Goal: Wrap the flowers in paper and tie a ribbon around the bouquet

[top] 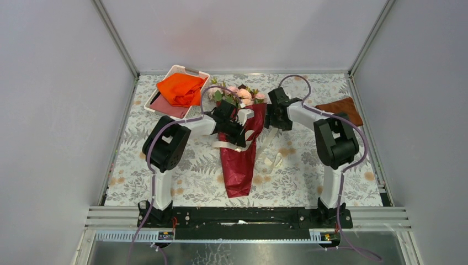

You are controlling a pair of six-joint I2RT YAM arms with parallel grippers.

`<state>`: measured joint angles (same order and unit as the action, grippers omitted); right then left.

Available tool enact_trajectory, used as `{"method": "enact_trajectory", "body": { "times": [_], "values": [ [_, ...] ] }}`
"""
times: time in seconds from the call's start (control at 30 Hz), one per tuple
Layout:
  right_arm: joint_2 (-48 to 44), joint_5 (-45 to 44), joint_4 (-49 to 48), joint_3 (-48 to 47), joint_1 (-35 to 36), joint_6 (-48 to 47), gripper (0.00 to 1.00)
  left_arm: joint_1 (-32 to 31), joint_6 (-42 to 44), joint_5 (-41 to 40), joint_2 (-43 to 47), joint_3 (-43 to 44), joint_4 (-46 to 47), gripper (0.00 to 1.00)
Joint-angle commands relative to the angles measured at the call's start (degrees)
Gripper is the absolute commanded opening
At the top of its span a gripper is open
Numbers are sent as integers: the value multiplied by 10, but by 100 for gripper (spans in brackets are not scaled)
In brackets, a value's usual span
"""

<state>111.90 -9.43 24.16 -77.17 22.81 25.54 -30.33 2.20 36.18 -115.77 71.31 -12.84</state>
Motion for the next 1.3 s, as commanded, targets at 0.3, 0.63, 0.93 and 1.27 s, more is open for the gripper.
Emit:
{"method": "enact_trajectory", "body": {
  "times": [0.3, 0.63, 0.93, 1.27],
  "values": [
    [-19, 44, -73, 61, -111, -7, 0, -3, 11, -32, -5, -2, 11, 0],
    [-385, 53, -117, 19, -257, -97, 0, -2, 21, -40, -16, 17, 6, 0],
    [-489, 293, -317, 123, -33, -54, 0, 3, 20, -31, -24, 30, 4, 0],
    [-326, 356, -690, 353, 94, 142, 0, 40, -20, 0, 0, -6, 50, 0]
  ]
}}
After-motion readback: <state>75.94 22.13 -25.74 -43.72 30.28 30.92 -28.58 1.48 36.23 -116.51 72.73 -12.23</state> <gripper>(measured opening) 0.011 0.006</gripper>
